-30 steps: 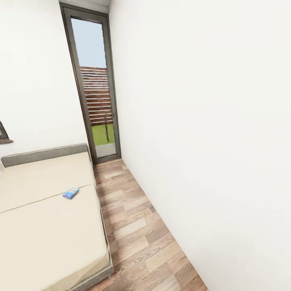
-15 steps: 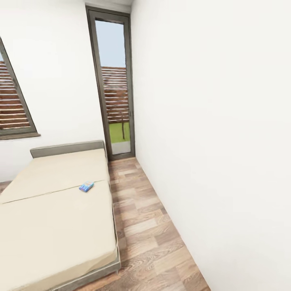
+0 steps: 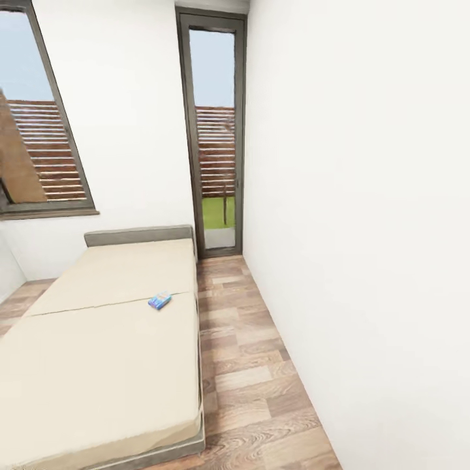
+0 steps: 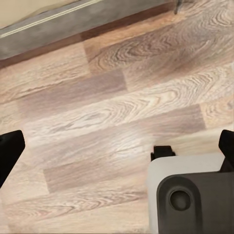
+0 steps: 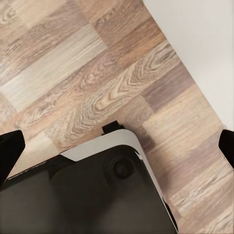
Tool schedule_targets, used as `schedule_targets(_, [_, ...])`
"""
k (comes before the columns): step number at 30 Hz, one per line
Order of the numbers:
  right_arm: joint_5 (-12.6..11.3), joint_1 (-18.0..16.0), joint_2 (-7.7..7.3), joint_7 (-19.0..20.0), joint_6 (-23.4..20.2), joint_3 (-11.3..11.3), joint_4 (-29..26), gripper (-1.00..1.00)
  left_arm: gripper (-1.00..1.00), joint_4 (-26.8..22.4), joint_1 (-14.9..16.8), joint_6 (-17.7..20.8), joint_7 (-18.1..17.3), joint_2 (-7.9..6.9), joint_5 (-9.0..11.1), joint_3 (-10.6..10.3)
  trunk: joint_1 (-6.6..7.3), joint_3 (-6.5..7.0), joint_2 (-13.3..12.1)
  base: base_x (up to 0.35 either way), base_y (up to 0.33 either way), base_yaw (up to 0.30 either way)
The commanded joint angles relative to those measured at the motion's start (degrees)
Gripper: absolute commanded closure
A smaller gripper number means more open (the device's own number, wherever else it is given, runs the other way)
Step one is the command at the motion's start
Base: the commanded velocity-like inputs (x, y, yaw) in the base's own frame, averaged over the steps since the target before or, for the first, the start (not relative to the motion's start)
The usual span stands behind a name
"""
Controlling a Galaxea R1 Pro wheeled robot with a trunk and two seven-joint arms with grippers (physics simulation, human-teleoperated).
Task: Put all the toys in the child's room - the three board games (two on the bed and one on the table), the two jigsaw puzzles on the table, and the tennis ball on the table - inside the toy box on the table in the child's room.
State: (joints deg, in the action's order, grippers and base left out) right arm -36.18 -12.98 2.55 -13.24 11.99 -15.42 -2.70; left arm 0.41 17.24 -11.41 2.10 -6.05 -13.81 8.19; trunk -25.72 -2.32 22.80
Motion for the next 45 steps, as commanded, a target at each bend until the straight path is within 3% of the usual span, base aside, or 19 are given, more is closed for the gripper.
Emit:
schedule_targets(1, [-0.5,0.0,0.0,-0.2,0.1,-0.5,0.0,-1.0,-1.0,0.1,0.1,-0.2,0.2,0.01,-0.6,0.4,-0.06,-0.15,0.1,0.246,-0.153,0.283])
schedule_targets(23, [-0.5,0.0,0.08,-0.2,0.1,-0.5,0.0,-1.0,-1.0,0.1,-0.1,-0.3,0.2,0.16,-0.6,0.4,-0.06,-0.65,0.1,0.183,-0.151,0.282])
schedule_targets(45, [-0.5,0.0,0.08,-0.2,0.1,-0.5,0.0,-1.0,-1.0,0.1,-0.1,-0.2,0.2,0.16,-0.6,0.4,-0.06,-1.15,0.1,0.024,-0.03,0.282])
